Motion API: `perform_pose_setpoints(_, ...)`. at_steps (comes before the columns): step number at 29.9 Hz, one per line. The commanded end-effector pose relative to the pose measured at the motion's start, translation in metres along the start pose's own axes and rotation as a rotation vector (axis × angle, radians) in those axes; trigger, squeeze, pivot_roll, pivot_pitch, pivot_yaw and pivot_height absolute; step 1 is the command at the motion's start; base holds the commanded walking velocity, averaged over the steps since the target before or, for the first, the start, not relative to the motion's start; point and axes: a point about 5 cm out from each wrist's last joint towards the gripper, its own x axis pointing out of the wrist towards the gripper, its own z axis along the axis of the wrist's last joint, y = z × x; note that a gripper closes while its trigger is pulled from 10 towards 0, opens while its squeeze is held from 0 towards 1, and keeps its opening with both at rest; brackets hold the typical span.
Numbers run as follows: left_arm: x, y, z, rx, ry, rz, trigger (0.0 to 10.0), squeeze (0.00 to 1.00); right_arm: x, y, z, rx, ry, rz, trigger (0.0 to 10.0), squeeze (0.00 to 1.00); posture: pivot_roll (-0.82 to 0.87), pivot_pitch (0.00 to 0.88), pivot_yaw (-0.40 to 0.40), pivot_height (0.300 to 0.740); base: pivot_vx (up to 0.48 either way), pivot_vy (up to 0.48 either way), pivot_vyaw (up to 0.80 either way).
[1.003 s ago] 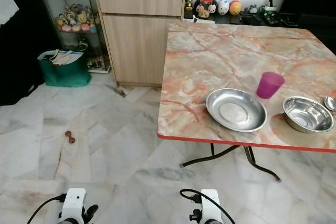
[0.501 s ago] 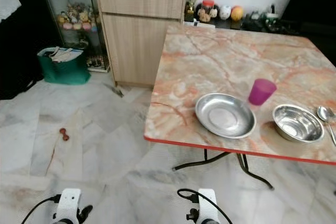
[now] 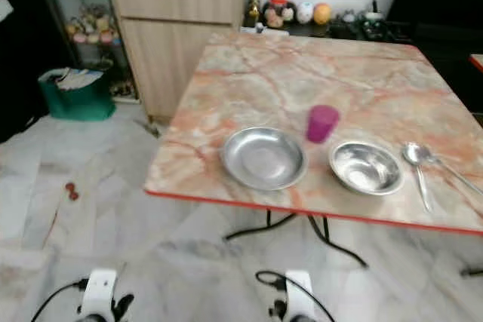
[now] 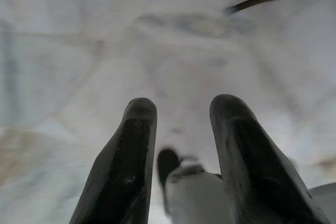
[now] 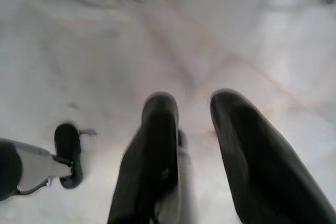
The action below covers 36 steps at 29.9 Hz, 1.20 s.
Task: Setting the table
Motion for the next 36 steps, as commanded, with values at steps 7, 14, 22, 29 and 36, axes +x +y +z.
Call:
perform_pose_setpoints(7,-0.001,0.012,0.002,0.015,0.004,0.025,10.0,0.00,0.002,0.006,0.011,-0.014,-0.026,0.012,10.0,0.00,0.09,0.000,-0.041,0.740,0.000,0.000,0.00)
perform_pose_setpoints(14,0.003,0.022,0.019,-0.025,-0.046,0.074,10.0,0.00,0.003,0.006,0.021,-0.013,-0.046,-0.008,10.0,0.00,0.14,0.000,-0.088,0.740,0.000,0.000,0.00)
perform_pose_setpoints(22,0.001,0.025,0.013,-0.084,-0.040,0.105,10.0,0.00,0.003,0.005,0.022,0.007,-0.057,-0.030,10.0,0.00,0.09,0.000,-0.079,0.740,0.000,0.000,0.00)
perform_pose_setpoints(29,0.001,0.023,0.013,-0.098,-0.039,0.105,10.0,0.00,0.002,0.005,0.012,0.057,-0.038,-0.052,10.0,0.00,0.05,0.000,-0.046,0.740,0.000,0.000,0.00)
perform_pose_setpoints(36,0.001,0.024,0.012,-0.089,-0.026,0.099,10.0,0.00,0.001,0.007,0.000,0.111,-0.013,-0.070,10.0,0.00,0.02,0.000,-0.004,0.740,0.000,0.000,0.00)
